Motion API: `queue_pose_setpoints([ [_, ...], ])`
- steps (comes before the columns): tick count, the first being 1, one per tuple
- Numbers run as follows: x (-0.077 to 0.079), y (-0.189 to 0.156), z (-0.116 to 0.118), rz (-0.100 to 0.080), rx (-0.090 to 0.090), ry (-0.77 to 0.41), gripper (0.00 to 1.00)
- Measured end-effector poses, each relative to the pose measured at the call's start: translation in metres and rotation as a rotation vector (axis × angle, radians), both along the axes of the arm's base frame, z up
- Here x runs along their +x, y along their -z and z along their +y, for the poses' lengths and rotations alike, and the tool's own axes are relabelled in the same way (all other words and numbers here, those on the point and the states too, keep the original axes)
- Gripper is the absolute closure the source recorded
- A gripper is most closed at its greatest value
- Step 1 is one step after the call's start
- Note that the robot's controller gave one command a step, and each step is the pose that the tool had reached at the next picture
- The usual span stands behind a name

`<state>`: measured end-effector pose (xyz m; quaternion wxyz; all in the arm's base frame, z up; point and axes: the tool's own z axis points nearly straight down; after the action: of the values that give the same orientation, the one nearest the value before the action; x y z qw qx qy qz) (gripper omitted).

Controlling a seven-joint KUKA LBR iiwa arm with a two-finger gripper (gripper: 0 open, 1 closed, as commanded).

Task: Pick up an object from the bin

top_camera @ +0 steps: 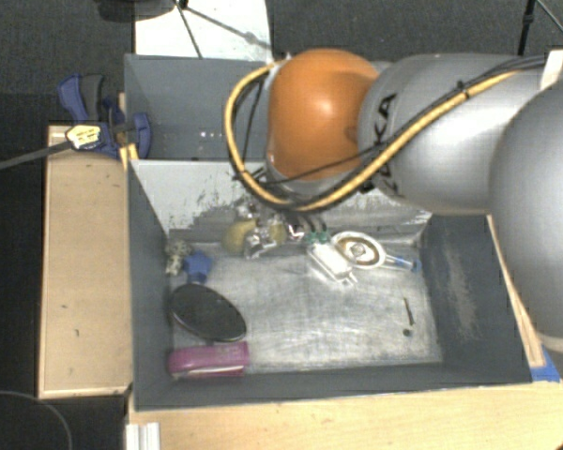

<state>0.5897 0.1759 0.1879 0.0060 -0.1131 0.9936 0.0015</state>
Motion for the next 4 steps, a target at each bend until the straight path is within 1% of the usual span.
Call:
queue_pose_setpoints([
  [1, -0.002, 0.005, -0.001, 0.009, -0.003, 0.0, 0.0],
  [2, -0.001, 0.121, 0.004, 0.013, -0.005, -0.043, 0.0],
  [3, -0.004, 0.115, -0.016, 0.012, -0.004, -0.004, 0.0],
  [4, -0.004, 0.115, -0.015, 0.012, -0.004, -0.005, 1.0],
])
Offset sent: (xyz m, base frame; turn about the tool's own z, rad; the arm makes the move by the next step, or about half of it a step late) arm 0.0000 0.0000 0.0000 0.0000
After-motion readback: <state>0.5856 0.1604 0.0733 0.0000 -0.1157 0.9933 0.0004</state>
